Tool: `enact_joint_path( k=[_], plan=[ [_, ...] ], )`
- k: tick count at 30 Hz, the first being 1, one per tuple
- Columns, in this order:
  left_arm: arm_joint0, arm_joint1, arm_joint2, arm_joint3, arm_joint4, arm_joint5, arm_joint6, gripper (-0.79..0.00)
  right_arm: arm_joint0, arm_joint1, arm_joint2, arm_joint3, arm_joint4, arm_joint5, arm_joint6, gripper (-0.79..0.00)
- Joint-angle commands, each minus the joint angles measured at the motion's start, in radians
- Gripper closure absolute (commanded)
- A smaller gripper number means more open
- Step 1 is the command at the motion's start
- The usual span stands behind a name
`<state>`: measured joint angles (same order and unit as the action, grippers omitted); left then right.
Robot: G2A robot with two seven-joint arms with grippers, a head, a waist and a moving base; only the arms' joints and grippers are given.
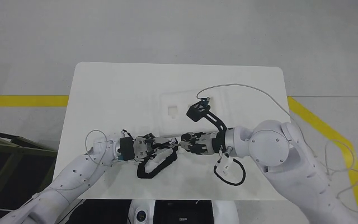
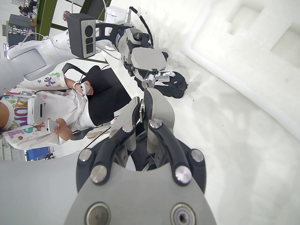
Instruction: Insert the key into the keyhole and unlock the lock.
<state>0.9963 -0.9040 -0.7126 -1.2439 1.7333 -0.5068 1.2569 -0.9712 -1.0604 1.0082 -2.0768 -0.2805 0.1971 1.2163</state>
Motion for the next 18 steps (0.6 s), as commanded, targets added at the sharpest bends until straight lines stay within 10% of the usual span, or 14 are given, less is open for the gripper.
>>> enact_joint_path(
  k=[1,18],
  plan=[
    [0.000,0.000,0.000,0.000,0.000,0.000,0.000,0.000,0.003,0.000,-0.003,0.002,0.000,0.003,-0.002,0.000],
    [0.000,0.000,0.000,0.000,0.000,0.000,0.000,0.000,0.022,-0.001,-0.023,0.018,0.000,0.010,-0.004,0.000]
  ],
)
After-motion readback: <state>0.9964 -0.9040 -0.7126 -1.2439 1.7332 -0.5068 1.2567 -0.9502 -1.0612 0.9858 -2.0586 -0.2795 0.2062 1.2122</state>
